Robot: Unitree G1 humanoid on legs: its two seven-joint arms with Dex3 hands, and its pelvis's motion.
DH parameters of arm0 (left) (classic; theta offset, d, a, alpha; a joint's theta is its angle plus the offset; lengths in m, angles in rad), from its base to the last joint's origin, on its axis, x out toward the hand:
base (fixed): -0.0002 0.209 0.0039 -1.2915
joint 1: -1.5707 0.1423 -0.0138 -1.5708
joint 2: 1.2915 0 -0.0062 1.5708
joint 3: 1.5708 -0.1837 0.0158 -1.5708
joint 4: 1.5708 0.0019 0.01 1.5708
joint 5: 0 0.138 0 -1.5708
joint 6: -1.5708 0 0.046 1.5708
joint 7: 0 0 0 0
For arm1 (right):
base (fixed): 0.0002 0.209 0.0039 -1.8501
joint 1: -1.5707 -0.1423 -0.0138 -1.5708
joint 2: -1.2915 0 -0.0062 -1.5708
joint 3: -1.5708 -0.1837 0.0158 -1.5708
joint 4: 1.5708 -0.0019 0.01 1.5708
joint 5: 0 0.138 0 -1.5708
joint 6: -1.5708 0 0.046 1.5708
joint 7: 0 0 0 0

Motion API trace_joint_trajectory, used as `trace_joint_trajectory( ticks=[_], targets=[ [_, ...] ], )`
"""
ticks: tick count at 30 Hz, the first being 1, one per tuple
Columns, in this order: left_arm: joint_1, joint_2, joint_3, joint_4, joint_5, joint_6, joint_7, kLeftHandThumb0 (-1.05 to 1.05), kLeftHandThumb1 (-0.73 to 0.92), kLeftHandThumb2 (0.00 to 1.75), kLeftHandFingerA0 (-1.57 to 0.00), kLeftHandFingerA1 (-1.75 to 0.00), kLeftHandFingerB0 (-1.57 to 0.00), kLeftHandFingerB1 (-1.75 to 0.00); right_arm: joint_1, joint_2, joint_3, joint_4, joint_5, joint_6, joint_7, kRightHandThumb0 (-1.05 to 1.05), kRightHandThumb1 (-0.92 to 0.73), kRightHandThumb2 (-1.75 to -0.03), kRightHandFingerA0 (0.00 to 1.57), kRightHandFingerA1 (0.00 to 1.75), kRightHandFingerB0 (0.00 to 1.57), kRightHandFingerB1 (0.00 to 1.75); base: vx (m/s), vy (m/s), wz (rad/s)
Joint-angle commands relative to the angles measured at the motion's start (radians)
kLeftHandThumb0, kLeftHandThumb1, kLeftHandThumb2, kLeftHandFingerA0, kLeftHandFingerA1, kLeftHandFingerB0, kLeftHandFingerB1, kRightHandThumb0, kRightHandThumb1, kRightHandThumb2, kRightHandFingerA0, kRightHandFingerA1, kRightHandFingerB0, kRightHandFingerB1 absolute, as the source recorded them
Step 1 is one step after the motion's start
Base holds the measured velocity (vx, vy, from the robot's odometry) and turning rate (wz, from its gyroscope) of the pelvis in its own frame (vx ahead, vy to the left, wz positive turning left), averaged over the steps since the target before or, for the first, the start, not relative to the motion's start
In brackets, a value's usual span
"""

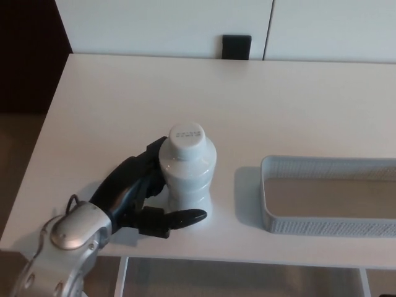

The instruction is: The robot walk up to a desk on which a bottle is kept on the left hand side and a container is kept on the right hand side. The robot uses its left hand to pick up the bottle and places it in the container.

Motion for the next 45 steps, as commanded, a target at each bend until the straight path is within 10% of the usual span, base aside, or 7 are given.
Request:
trace_joint_trajectory(
  ticks=[1,6,9,17,33,45],
  targets=[
    [-0.001,-0.038,0.000,-0.010,-0.004,0.047,0.032,-0.49,0.32,0.65,0.00,-0.08,0.00,-0.04,-0.009,-0.004,-0.010,-0.003,0.020,0.007,0.011,-0.35,-0.60,-0.58,0.56,0.55,0.55,0.52,0.00,0.000,0.00],
    [0.004,-0.080,0.006,-0.011,0.009,0.093,0.077,-0.44,0.31,0.69,0.00,-0.33,0.00,-0.15,-0.012,0.005,-0.021,-0.023,0.040,0.025,0.013,-0.30,-0.63,-0.58,0.55,0.54,0.55,0.51,0.00,0.000,0.00],
    [0.009,-0.138,0.012,-0.015,0.046,0.157,0.178,-0.24,0.66,0.63,-0.86,-0.60,-0.29,-0.34,-0.010,0.009,-0.012,-0.046,0.036,0.034,0.008,-0.31,-0.64,-0.58,0.55,0.54,0.55,0.52,0.00,0.000,0.00],
    [0.008,-0.173,-0.009,0.030,0.085,0.062,0.214,-0.05,0.85,0.66,-0.78,-1.53,-0.73,-0.69,-0.011,0.003,-0.006,-0.074,0.028,0.039,0.001,-0.31,-0.65,-0.59,0.55,0.55,0.54,0.52,0.00,0.000,0.00],
    [-0.023,-0.166,0.063,-0.102,-0.021,0.101,0.152,-0.08,0.85,0.67,-0.70,-1.34,-0.64,-0.73,-0.045,-0.017,-0.007,-0.067,0.015,0.052,-0.002,-0.32,-0.62,-0.58,0.58,0.56,0.56,0.52,0.00,0.000,0.00],
    [-0.314,-0.268,-0.051,-0.116,0.040,0.187,0.195,-0.21,0.77,0.65,-1.08,-1.23,-0.93,-0.77,-0.057,-0.016,0.002,-0.068,0.006,0.057,-0.011,-0.32,-0.61,-0.58,0.60,0.57,0.56,0.52,0.00,0.000,0.00]
  ],
)
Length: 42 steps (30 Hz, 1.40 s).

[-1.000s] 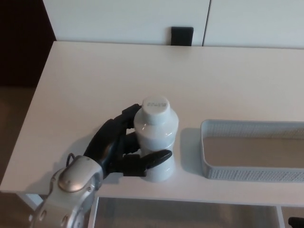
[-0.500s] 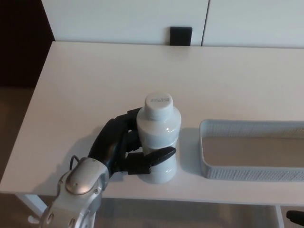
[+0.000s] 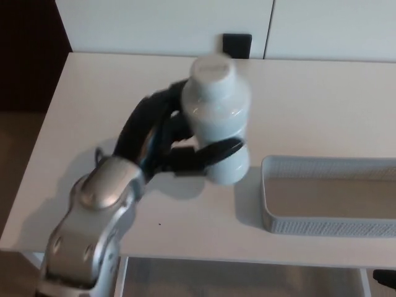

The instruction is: The robot walk up to a desk on which a bottle is kept on the left hand side and a container is kept on the right hand side. The robot uses its left hand to pick up the bottle and places it in the container.

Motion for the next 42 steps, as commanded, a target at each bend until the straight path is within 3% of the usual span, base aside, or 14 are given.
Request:
trace_joint_trajectory(
  ticks=[1,13,14,17,18,20,21,35,37,38,39,40,41,42],
  targets=[
    [-0.163,-0.070,-0.106,0.054,0.053,0.044,0.036,-0.21,0.77,0.65,-1.08,-1.23,-0.93,-0.77,-0.005,-0.014,0.002,0.002,-0.012,0.012,-0.011,-0.32,-0.61,-0.58,0.60,0.57,0.56,0.52,0.00,0.000,0.00],
    [-0.304,-0.199,-0.249,0.264,0.128,-0.030,0.090,-0.19,0.73,0.73,-1.16,-1.25,-0.93,-0.83,-0.017,-0.013,0.020,0.014,-0.033,-0.004,-0.007,-0.35,-0.61,-0.57,0.62,0.58,0.58,0.52,0.00,0.000,0.00],
    [-0.313,-0.209,-0.262,0.288,0.137,-0.045,0.092,-0.20,0.70,0.80,-1.16,-1.25,-0.93,-0.85,-0.021,-0.013,0.021,0.017,-0.033,-0.006,-0.007,-0.35,-0.60,-0.58,0.61,0.57,0.58,0.52,0.00,0.000,0.00],
    [-0.325,-0.227,-0.288,0.334,0.152,-0.075,0.092,-0.20,0.69,0.81,-1.13,-1.23,-0.91,-0.80,-0.024,-0.012,0.026,0.020,-0.037,-0.015,-0.009,-0.35,-0.60,-0.58,0.61,0.56,0.58,0.52,0.00,0.000,0.00],
    [-0.326,-0.236,-0.302,0.354,0.158,-0.079,0.094,-0.21,0.70,0.77,-1.13,-1.23,-0.90,-0.77,-0.024,-0.011,0.028,0.019,-0.041,-0.019,-0.015,-0.40,-0.44,-0.86,0.59,0.67,0.51,0.62,0.00,0.000,0.00],
    [-0.324,-0.240,-0.309,0.365,0.161,-0.085,0.098,-0.20,0.71,0.76,-1.13,-1.23,-0.90,-0.82,-0.023,-0.010,0.029,0.019,-0.044,-0.020,-0.020,-0.41,-0.45,-0.86,0.60,0.67,0.52,0.62,0.00,0.000,0.00],
    [-0.314,-0.243,-0.316,0.376,0.162,-0.096,0.101,-0.19,0.70,0.81,-1.16,-1.25,-0.91,-0.92,-0.021,-0.010,0.029,0.018,-0.045,-0.025,-0.019,-0.42,-0.44,-0.86,0.63,0.69,0.52,0.62,0.00,0.000,0.00],
    [-0.234,-0.211,-0.325,0.434,0.187,-0.134,0.100,-0.19,0.74,0.77,-1.09,-1.31,-0.87,-0.94,-0.025,-0.014,0.033,0.003,-0.048,-0.013,-0.018,-0.39,-0.45,-0.87,0.60,0.68,0.50,0.62,0.00,0.000,0.00],
    [-0.232,-0.207,-0.323,0.439,0.190,-0.141,0.100,-0.20,0.73,0.78,-1.11,-1.31,-0.87,-0.93,-0.029,-0.014,0.033,0.007,-0.050,-0.015,-0.019,-0.38,-0.46,-0.88,0.60,0.68,0.50,0.62,0.00,0.000,0.00],
    [-0.224,-0.206,-0.312,0.445,0.192,-0.145,0.108,-0.27,0.77,0.64,-1.18,-1.04,-0.87,-0.63,-0.034,-0.016,0.034,0.005,-0.056,-0.015,-0.022,-0.37,-0.46,-0.88,0.60,0.68,0.51,0.63,0.00,0.000,0.00],
    [-0.222,-0.208,-0.303,0.444,0.188,-0.136,0.108,-0.40,0.67,0.62,-0.93,-0.59,-0.60,-0.41,-0.038,-0.017,0.035,0.005,-0.059,-0.015,-0.024,-0.38,-0.46,-0.87,0.62,0.69,0.52,0.63,0.00,0.000,0.00],
    [-0.221,-0.209,-0.297,0.443,0.186,-0.131,0.107,-0.40,0.67,0.62,-0.93,-0.59,-0.60,-0.41,-0.040,-0.017,0.035,0.005,-0.061,-0.014,-0.025,-0.38,-0.46,-0.87,0.62,0.69,0.52,0.63,0.00,0.000,0.00],
    [-0.227,-0.203,-0.293,0.440,0.179,-0.109,0.087,-0.72,0.45,0.78,-0.07,-0.41,-0.10,-0.28,-0.045,-0.017,0.035,0.005,-0.062,-0.014,-0.026,-0.35,-0.46,-0.88,0.62,0.69,0.51,0.63,0.00,0.000,0.00],
    [-0.232,-0.198,-0.290,0.437,0.174,-0.094,0.072,-0.72,0.45,0.78,-0.07,-0.41,-0.10,-0.28,-0.048,-0.017,0.035,0.005,-0.063,-0.013,-0.027,-0.35,-0.46,-0.88,0.62,0.69,0.51,0.63,0.00,0.000,0.00]
  ],
)
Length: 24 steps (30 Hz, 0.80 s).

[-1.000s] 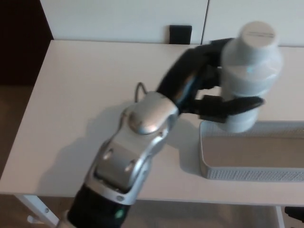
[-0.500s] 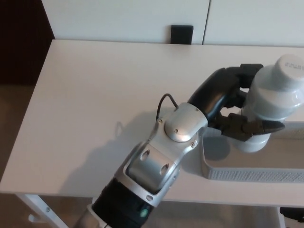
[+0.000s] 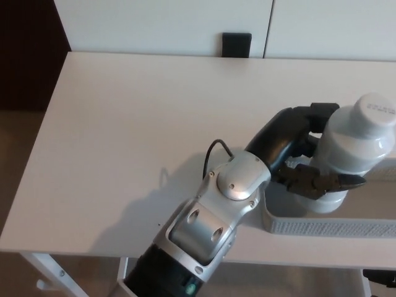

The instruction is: The robot walk up to a desk on which a bottle is kept on the left hand side and a container is kept on the right hand side. The robot uses its left hand to pick up the bottle and places it in the container.

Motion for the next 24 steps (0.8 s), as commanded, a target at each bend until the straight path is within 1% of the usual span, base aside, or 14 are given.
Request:
trace_joint_trajectory(
  ticks=[1,2,3,4,5,6,10,11,13,17,20,22,23,24],
  targets=[
    [-0.015,0.031,0.025,-0.004,0.004,-0.005,-0.044,-0.84,0.48,0.86,0.00,0.00,0.00,-0.01,-0.017,-0.017,-0.002,0.000,-0.008,0.003,-0.011,-0.34,-0.45,-0.87,0.63,0.69,0.50,0.62,0.00,0.000,0.00],
    [-0.023,0.051,0.016,-0.002,0.013,-0.010,-0.066,-0.84,0.48,0.86,0.00,0.00,0.00,-0.01,-0.018,-0.017,-0.003,-0.002,-0.007,0.005,-0.010,-0.34,-0.45,-0.87,0.63,0.69,0.50,0.62,0.00,0.000,0.00],
    [-0.027,0.059,0.012,-0.003,0.017,-0.008,-0.075,-0.85,0.57,0.59,0.00,0.00,0.00,0.00,-0.019,-0.018,-0.002,-0.002,-0.008,0.003,-0.008,-0.37,-0.45,-0.88,0.62,0.69,0.50,0.62,0.00,0.000,0.00],
    [-0.029,0.072,0.007,-0.007,0.026,-0.011,-0.080,-0.88,0.49,0.87,0.00,0.00,0.00,-0.01,-0.019,-0.021,0.000,-0.006,-0.012,0.002,-0.007,-0.39,-0.47,-0.89,0.61,0.68,0.49,0.61,0.00,0.000,0.00],
    [-0.029,0.082,0.004,-0.010,0.031,-0.014,-0.083,-0.88,0.49,0.87,0.00,0.00,0.00,-0.01,-0.018,-0.023,0.003,-0.009,-0.015,0.001,-0.007,-0.39,-0.47,-0.89,0.61,0.68,0.49,0.61,0.00,0.000,0.00],
    [-0.031,0.090,0.002,-0.013,0.036,-0.017,-0.084,-0.89,0.50,0.88,0.00,0.00,0.00,-0.01,-0.018,-0.026,0.003,-0.013,-0.017,0.002,-0.005,-0.34,-0.63,-0.58,0.66,0.56,0.59,0.52,0.00,0.000,0.00],
    [-0.032,0.109,0.007,-0.028,0.035,-0.014,-0.091,-0.90,0.51,0.90,0.00,0.00,0.00,0.00,-0.020,-0.030,0.005,-0.009,-0.019,-0.010,-0.001,-0.34,-0.63,-0.58,0.65,0.56,0.59,0.52,0.00,0.000,0.00],
    [-0.031,0.117,0.008,-0.036,0.036,-0.010,-0.096,-0.90,0.60,0.59,0.00,0.00,0.00,0.00,-0.022,-0.029,0.006,-0.004,-0.018,-0.011,0.001,-0.34,-0.62,-0.58,0.63,0.56,0.58,0.52,0.00,0.000,0.00],
    [-0.030,0.131,0.011,-0.048,0.041,-0.016,-0.105,-0.93,0.59,0.60,0.00,0.00,0.00,0.00,-0.020,-0.031,0.008,-0.004,-0.020,-0.010,0.002,-0.33,-0.63,-0.58,0.64,0.56,0.59,0.52,0.00,0.000,0.00],
    [-0.039,0.144,0.015,-0.069,0.037,-0.011,-0.122,-0.91,0.60,0.59,0.00,0.00,0.00,0.00,-0.016,-0.032,0.008,-0.010,-0.022,-0.006,-0.001,-0.34,-0.62,-0.58,0.65,0.55,0.59,0.52,0.00,0.000,0.00],
    [-0.088,0.172,0.055,-0.154,0.007,0.015,-0.173,-0.89,0.60,0.58,0.00,0.00,0.00,0.00,-0.014,-0.035,0.009,-0.009,-0.026,-0.003,-0.002,-0.35,-0.62,-0.58,0.65,0.56,0.59,0.51,0.00,0.000,0.00],
    [-0.119,0.186,0.083,-0.228,-0.004,0.008,-0.186,-0.91,0.61,0.59,0.00,0.00,0.00,0.00,-0.019,-0.037,0.008,-0.002,-0.026,-0.002,-0.002,-0.33,-0.62,-0.58,0.66,0.55,0.59,0.51,0.00,0.000,0.00],
    [-0.141,0.187,0.105,-0.265,-0.025,0.009,-0.198,-0.86,0.59,0.58,0.00,0.00,0.00,0.00,-0.024,-0.040,0.006,0.002,-0.024,-0.001,0.001,-0.32,-0.62,-0.58,0.65,0.56,0.59,0.51,0.00,0.000,0.00],
    [-0.162,0.187,0.129,-0.301,-0.049,0.016,-0.213,-0.86,0.59,0.58,0.00,0.00,0.00,0.00,-0.029,-0.042,0.004,0.005,-0.022,0.001,0.003,-0.32,-0.62,-0.58,0.65,0.56,0.59,0.51,0.00,0.000,0.00]
  ],
)
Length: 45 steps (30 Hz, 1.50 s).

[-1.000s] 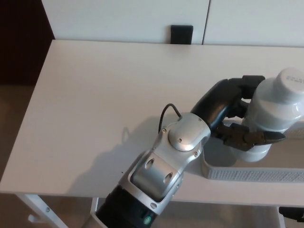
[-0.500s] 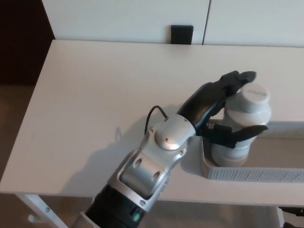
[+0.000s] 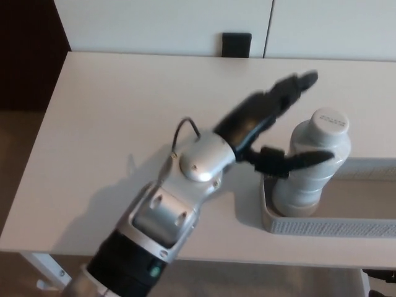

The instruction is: The robot walk up to a desk on which a bottle is kept on the left hand side and a container is kept on the right hand side. The robot uses its left hand to pick up the bottle and places it in the container.

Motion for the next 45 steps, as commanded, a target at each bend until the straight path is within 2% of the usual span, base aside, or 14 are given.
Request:
trace_joint_trajectory(
  ticks=[1,7,9,11,16,17,21,24,32,35,36,40,41,45],
  targets=[
    [-0.129,0.032,0.108,-0.222,-0.089,0.059,-0.094,-0.88,0.58,0.57,0.00,0.00,0.00,0.00,-0.020,-0.026,-0.006,0.013,0.000,-0.002,0.007,-0.38,-0.46,-0.88,0.61,0.68,0.49,0.61,0.00,0.000,0.00],
    [-0.345,0.096,0.330,-0.583,-0.271,0.276,-0.136,-0.89,0.52,0.61,0.00,0.00,0.00,-0.01,-0.027,-0.033,-0.007,0.026,-0.007,-0.011,0.008,-0.36,-0.47,-0.89,0.63,0.69,0.51,0.63,0.00,0.000,0.00],
    [-0.384,0.140,0.410,-0.649,-0.328,0.314,-0.141,-0.90,0.53,0.56,0.00,0.00,0.00,-0.04,-0.026,-0.037,-0.001,0.030,-0.017,-0.013,0.005,-0.33,-0.64,-0.59,0.67,0.56,0.60,0.52,0.00,0.000,0.00],
    [-0.391,0.206,0.487,-0.718,-0.347,0.326,-0.145,-0.82,0.41,0.91,0.00,0.00,0.00,-0.07,-0.023,-0.036,0.001,0.039,-0.020,-0.012,0.004,-0.32,-0.65,-0.59,0.67,0.56,0.59,0.52,0.00,0.000,0.00],
    [-0.131,0.413,0.786,-0.842,-0.490,0.217,-0.255,-0.77,0.45,0.87,0.00,-0.07,0.00,-0.16,-0.018,-0.040,-0.021,0.081,0.002,-0.035,0.024,-0.38,-0.46,-0.89,0.61,0.69,0.50,0.62,0.00,0.000,0.00],
    [-0.095,0.433,0.828,-0.843,-0.505,0.212,-0.271,-0.76,0.43,0.87,0.00,-0.07,0.00,-0.16,-0.022,-0.043,-0.024,0.086,0.006,-0.033,0.028,-0.34,-0.62,-0.58,0.64,0.56,0.59,0.52,0.00,0.000,0.00],
    [0.095,0.494,1.010,-0.834,-0.540,0.190,-0.328,-0.75,0.39,0.87,0.00,-0.09,0.00,-0.11,-0.041,-0.053,-0.038,0.109,0.015,-0.019,0.031,-0.32,-0.63,-0.58,0.63,0.57,0.58,0.52,0.00,0.000,0.00],
    [0.365,0.487,1.216,-0.698,-0.565,0.059,-0.429,-0.81,0.60,0.58,0.00,-0.17,0.00,-0.15,-0.035,-0.052,-0.063,0.106,0.043,0.025,0.033,-0.32,-0.62,-0.58,0.62,0.56,0.57,0.52,0.00,0.000,0.00],
    [0.770,0.367,1.398,-0.282,-0.504,-0.143,-0.433,-0.68,0.44,0.77,-0.07,-0.33,-0.09,-0.28,-0.021,-0.039,-0.120,0.110,0.097,0.072,0.022,-0.31,-0.63,-0.58,0.55,0.55,0.55,0.53,0.00,0.000,0.00],
    [0.837,0.336,1.404,-0.188,-0.471,-0.199,-0.397,-0.61,0.55,0.58,-0.10,-0.31,-0.14,-0.27,-0.022,-0.044,-0.127,0.126,0.099,0.064,0.028,-0.32,-0.62,-0.58,0.55,0.54,0.55,0.53,0.00,0.000,0.00],
    [0.874,0.324,1.393,-0.139,-0.434,-0.244,-0.370,-0.34,0.33,0.91,-0.01,-0.52,0.00,-0.48,-0.020,-0.043,-0.128,0.125,0.098,0.065,0.026,-0.30,-0.64,-0.59,0.55,0.55,0.54,0.53,0.00,0.000,0.00],
    [0.994,0.312,1.295,0.063,-0.254,-0.427,-0.234,-0.34,0.33,0.91,-0.02,-0.52,0.00,-0.48,-0.018,-0.041,-0.128,0.144,0.089,0.051,0.028,-0.31,-0.64,-0.59,0.55,0.54,0.53,0.52,0.00,0.000,0.00],
    [1.002,0.309,1.268,0.110,-0.222,-0.458,-0.189,-0.58,0.57,0.58,-0.18,-0.44,-0.24,-0.29,-0.017,-0.040,-0.129,0.144,0.089,0.051,0.026,-0.30,-0.63,-0.58,0.56,0.54,0.54,0.52,0.00,0.000,0.00],
    [1.032,0.305,1.179,0.311,-0.168,-0.557,-0.130,-0.55,0.62,0.60,-0.16,-0.47,-0.22,-0.31,0.012,-0.042,-0.136,0.145,0.080,0.043,0.028,-0.32,-0.63,-0.59,0.55,0.53,0.53,0.50,0.00,0.000,0.00]
  ],
)
